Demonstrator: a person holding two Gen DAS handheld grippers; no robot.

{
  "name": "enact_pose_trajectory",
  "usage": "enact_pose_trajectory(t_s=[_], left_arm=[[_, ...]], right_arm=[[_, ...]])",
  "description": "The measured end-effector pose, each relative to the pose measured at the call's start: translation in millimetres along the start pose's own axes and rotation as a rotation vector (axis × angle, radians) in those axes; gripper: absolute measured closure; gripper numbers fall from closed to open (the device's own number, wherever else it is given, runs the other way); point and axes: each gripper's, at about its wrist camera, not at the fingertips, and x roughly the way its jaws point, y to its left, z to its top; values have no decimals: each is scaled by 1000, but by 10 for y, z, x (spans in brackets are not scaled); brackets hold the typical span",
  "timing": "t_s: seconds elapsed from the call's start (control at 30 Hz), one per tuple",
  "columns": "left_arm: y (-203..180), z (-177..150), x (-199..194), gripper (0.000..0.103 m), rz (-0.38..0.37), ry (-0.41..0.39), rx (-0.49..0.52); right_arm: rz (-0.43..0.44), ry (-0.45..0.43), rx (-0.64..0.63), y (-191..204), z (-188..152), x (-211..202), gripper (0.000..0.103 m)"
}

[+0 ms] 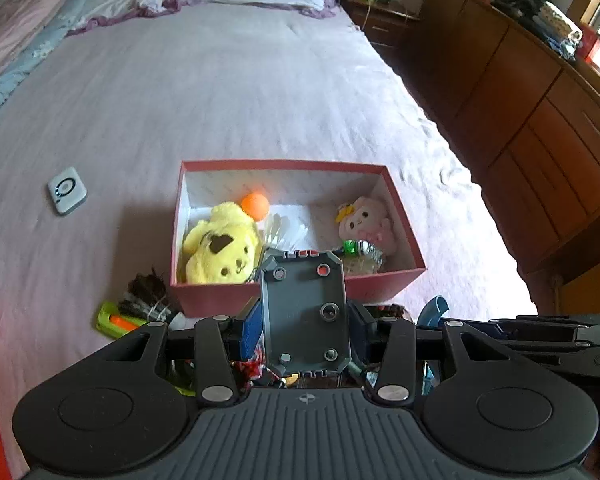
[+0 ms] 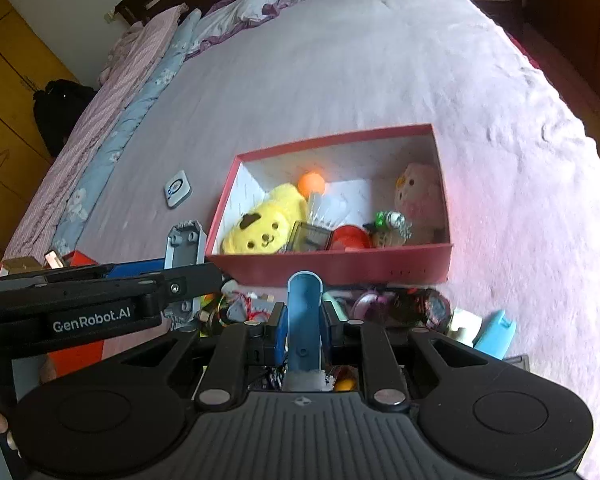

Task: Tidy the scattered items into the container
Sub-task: 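Carry grey plate and blue piece up over the red box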

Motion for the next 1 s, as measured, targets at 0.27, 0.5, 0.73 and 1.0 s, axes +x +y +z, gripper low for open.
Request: enact_pose_trajectory(t_s=[0.27, 0.5, 0.73, 1.0], left_arm=[[5, 191, 140, 58, 2, 11, 5], [57, 297, 301, 58, 10, 29, -3], [69, 416, 432, 58, 10, 32, 3], [67, 598, 494, 58, 9, 6, 11]], right_arm=[[-1, 1, 16, -78, 202, 119, 84], [-2, 13, 23, -126, 348, 298, 84], [-2, 10, 29, -147, 488, 436, 84], [-8, -12, 31, -171, 657, 525, 84]])
